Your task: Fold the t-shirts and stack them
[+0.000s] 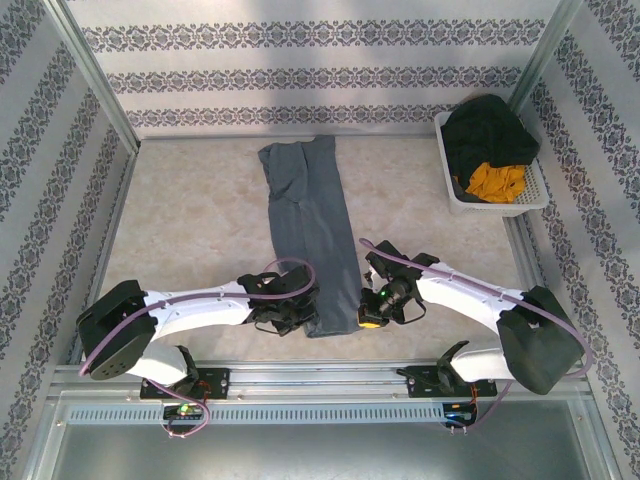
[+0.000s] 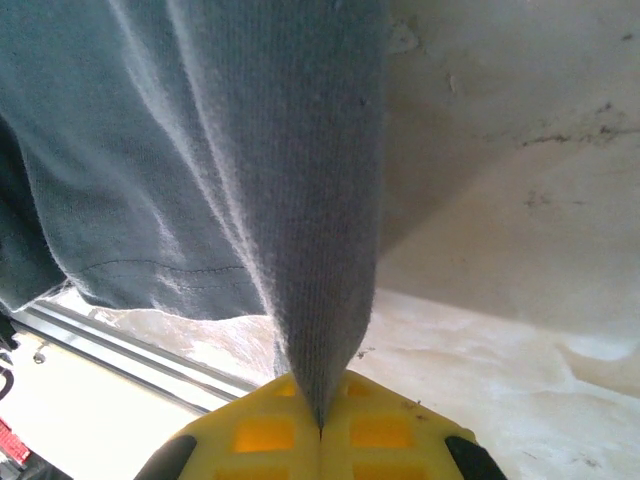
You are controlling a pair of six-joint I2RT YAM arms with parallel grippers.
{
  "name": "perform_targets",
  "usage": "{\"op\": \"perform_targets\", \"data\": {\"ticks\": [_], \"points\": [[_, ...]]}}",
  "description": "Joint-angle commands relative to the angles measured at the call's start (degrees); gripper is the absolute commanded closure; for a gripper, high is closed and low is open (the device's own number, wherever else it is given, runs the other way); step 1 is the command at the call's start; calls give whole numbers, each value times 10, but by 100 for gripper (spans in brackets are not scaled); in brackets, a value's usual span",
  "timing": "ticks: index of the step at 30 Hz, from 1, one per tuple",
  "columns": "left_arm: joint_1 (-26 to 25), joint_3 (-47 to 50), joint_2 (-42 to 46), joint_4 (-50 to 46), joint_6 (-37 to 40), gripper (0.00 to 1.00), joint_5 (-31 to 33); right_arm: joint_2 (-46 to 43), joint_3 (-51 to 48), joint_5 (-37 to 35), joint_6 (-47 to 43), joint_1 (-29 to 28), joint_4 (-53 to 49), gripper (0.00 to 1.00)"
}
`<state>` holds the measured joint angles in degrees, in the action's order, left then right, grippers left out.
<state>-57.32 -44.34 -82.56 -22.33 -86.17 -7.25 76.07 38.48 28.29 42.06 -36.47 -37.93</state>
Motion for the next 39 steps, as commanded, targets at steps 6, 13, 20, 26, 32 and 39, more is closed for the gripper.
{"op": "perform_targets", "data": {"ticks": [6,13,20,26,32,39], "points": [[-7,50,81,-117,-19,100,30,-25,-16,-15,4,2,-16,100],[-7,81,174,-189,-35,100,43,-39,-15,-12,-1,-33,-43,100],[-20,70,196,-202,-28,100,32,-78,-14,9,12,-57,-74,100],[-37,21,205,-182,-25,100,108,-106,35,0,42,-36,-85,100],[33,-33,192,-129,26,100,167,-48,155,-28,6,38,-113,100],[202,-111,115,-44,154,100,109,86,290,-35,-22,101,-63,100]]}}
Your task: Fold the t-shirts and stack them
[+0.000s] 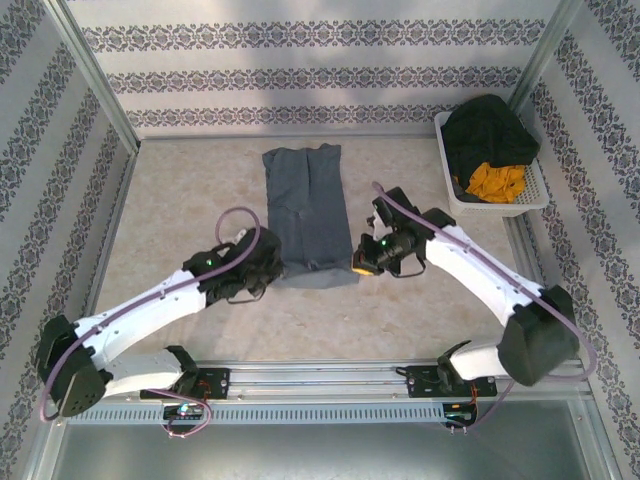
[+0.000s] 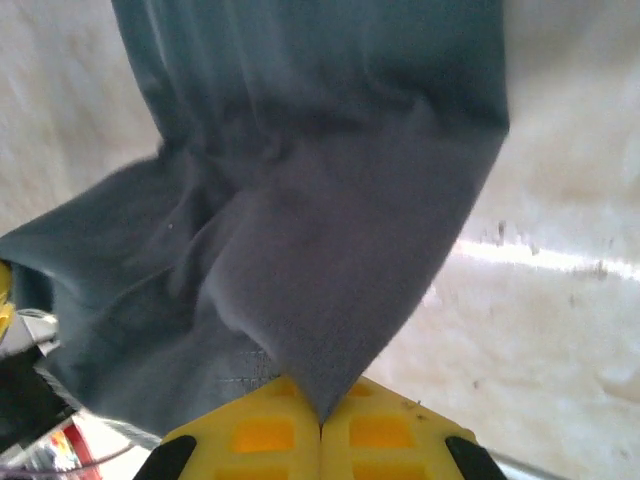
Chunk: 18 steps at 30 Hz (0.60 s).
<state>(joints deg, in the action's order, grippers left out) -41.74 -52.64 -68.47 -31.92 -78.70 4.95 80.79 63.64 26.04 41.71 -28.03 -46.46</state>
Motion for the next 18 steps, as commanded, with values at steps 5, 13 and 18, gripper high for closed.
{"op": "perform_targets", "data": {"ticks": [5,13,18], "points": [[140,-60,-120,130,140,100,-78,145,130,-15,-20,39,67,100],[223,-131,-256,188,175,100,-153,292,284,-13,-26,57,64,100],[252,-185,-329,193,197,100,-178,369,350,-7,-17,72,57,100]]}}
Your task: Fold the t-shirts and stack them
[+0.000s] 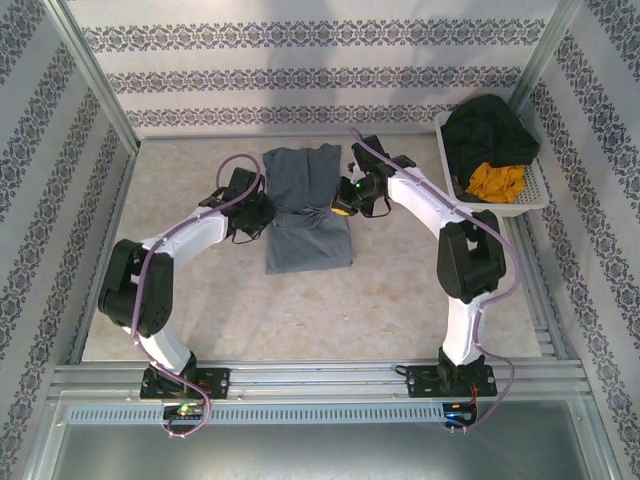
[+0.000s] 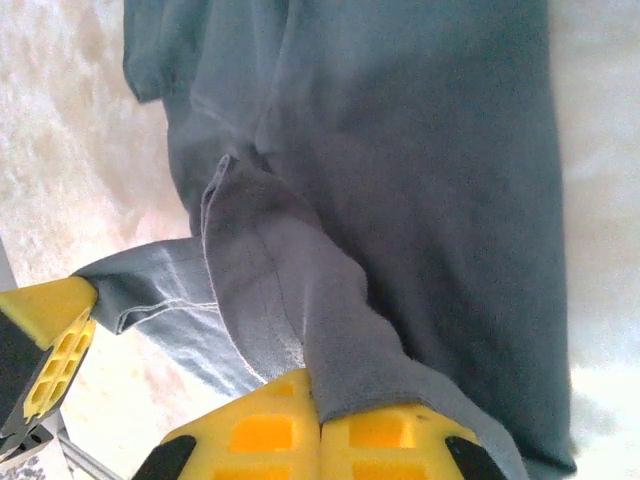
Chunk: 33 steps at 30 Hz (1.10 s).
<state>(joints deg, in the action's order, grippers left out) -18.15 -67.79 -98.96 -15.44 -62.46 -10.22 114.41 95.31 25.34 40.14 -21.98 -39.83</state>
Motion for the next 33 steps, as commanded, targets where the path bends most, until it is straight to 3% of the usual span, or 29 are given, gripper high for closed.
{"op": "perform_targets", "data": {"ticks": [1,2,4,5,7,9,12,16,23,29,33], "points": [[21,-45,-40,28,38,100,-30,49,46,3,-1,14,-11,100],[24,-53,-51,27,40,100,-32,64,58,8,0,18,-12,100],[32,-73,-71,12,45,84,-30,98,90,26,-11,27,-18,72],[33,-77,-74,6,46,74,-25,105,101,31,-19,31,-20,64],[33,-77,-68,-17,47,54,-10,105,123,35,-45,39,-22,55],[32,-52,-44,-19,38,52,-3,85,125,31,-64,46,-22,50],[23,11,9,-20,20,50,4,41,87,20,-70,62,-24,48],[0,106,75,-6,-17,51,-17,-44,-48,7,-50,63,-9,49],[-20,206,118,10,-81,49,-42,-158,-286,-2,44,19,84,48],[-39,200,69,51,-107,48,-60,-127,-316,-12,79,-15,99,47],[-51,187,33,68,-110,53,-65,-96,-312,-14,79,-24,105,47]]}}
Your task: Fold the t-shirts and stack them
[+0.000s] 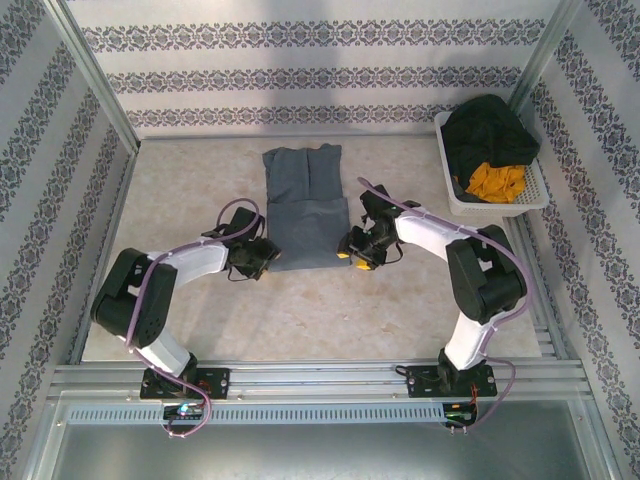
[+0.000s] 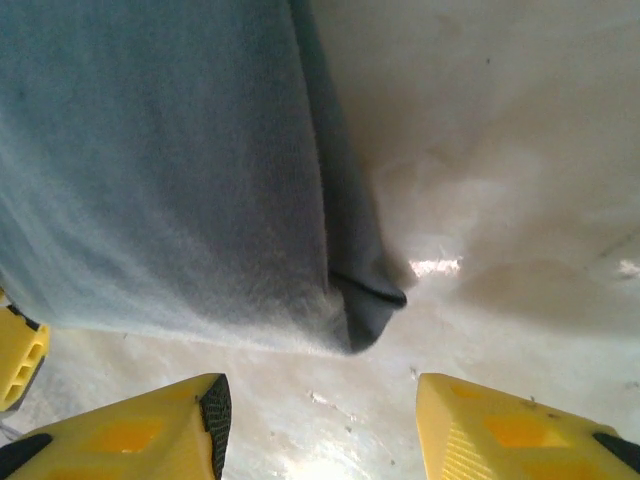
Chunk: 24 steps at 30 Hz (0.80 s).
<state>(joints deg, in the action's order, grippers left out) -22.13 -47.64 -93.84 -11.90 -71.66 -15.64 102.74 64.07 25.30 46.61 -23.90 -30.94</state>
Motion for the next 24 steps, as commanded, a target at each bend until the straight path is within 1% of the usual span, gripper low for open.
{"op": "perform_targets", "data": {"ticks": [1,3,5,6,9,10,12,13,19,22,24], "points": [[-12,-16,-26,42,-18,56,-14,27,4,-12,16,-4,21,48],[-14,-27,-40,45,-17,62,-19,43,17,-7,16,-7,22,50],[-14,-34,-45,42,-13,70,-11,58,31,-3,16,-9,20,55],[-14,-39,-44,40,-11,75,-6,66,39,-2,17,-9,19,59],[-14,-55,-43,28,-1,90,2,84,58,-3,17,-10,20,74],[-14,-56,-39,26,-1,95,3,89,66,-4,16,-9,21,82],[-12,-57,-28,21,2,100,9,90,81,-9,10,-9,19,96],[-10,-58,-19,17,3,100,12,84,89,-15,5,-9,15,100],[-6,-73,66,-8,15,100,38,19,142,-56,-25,-5,-36,100],[-6,-68,112,-19,17,100,45,-13,157,-55,-33,-4,-57,100],[-5,-55,139,-32,13,100,43,-31,149,-48,-33,-6,-65,100]]}}
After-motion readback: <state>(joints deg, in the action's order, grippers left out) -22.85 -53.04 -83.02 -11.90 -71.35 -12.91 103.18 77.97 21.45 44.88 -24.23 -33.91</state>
